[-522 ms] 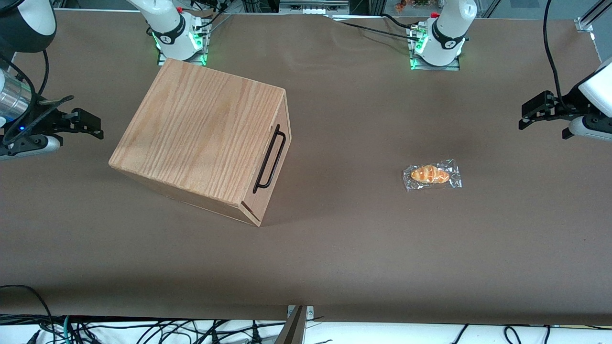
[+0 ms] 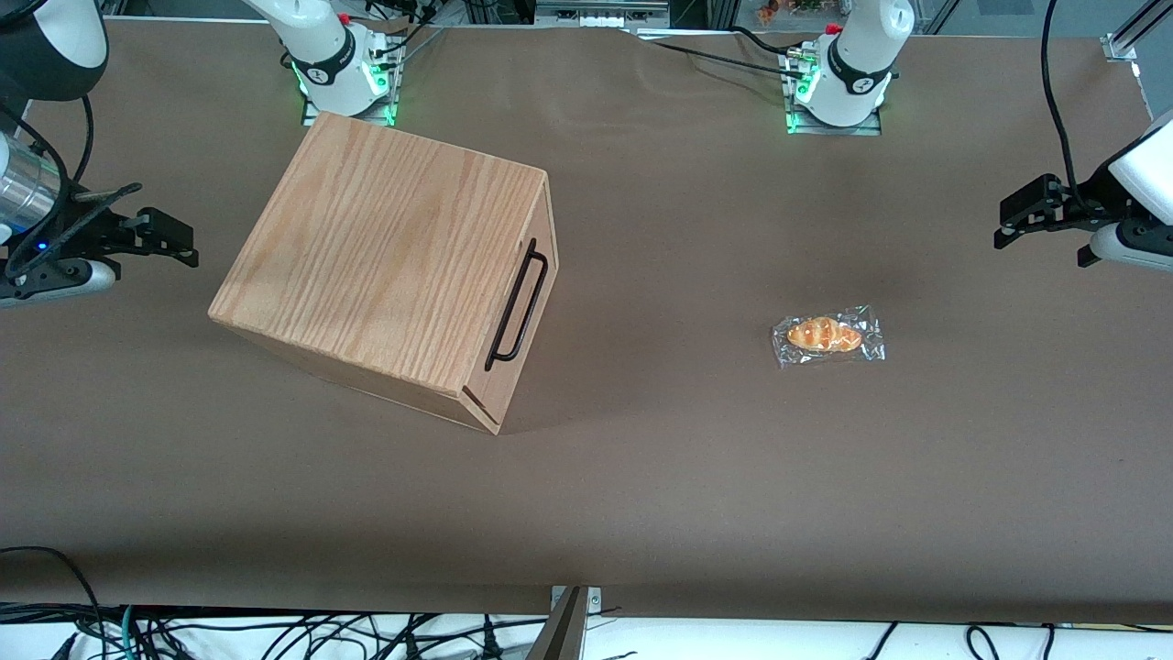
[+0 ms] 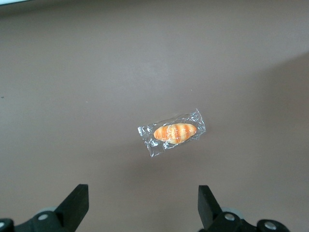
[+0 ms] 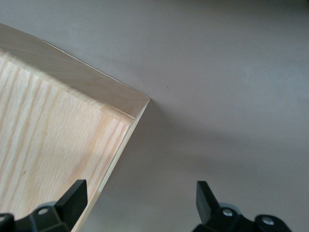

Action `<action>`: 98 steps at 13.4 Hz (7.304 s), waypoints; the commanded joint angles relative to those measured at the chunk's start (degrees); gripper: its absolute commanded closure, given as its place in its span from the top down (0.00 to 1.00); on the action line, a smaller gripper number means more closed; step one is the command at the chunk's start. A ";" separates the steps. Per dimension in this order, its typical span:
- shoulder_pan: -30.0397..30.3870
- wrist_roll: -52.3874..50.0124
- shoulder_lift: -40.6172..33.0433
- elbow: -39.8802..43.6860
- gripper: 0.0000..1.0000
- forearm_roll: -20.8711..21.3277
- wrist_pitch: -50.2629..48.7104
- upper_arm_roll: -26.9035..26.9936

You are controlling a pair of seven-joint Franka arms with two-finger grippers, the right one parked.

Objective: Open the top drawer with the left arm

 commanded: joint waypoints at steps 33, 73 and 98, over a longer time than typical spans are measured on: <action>-17.46 -10.32 20.44 4.97 1.00 -26.85 5.49 -4.37; -23.91 -25.55 33.63 10.68 1.00 -27.67 32.08 -3.67; -11.88 -31.97 30.56 18.15 1.00 -26.53 13.28 -3.85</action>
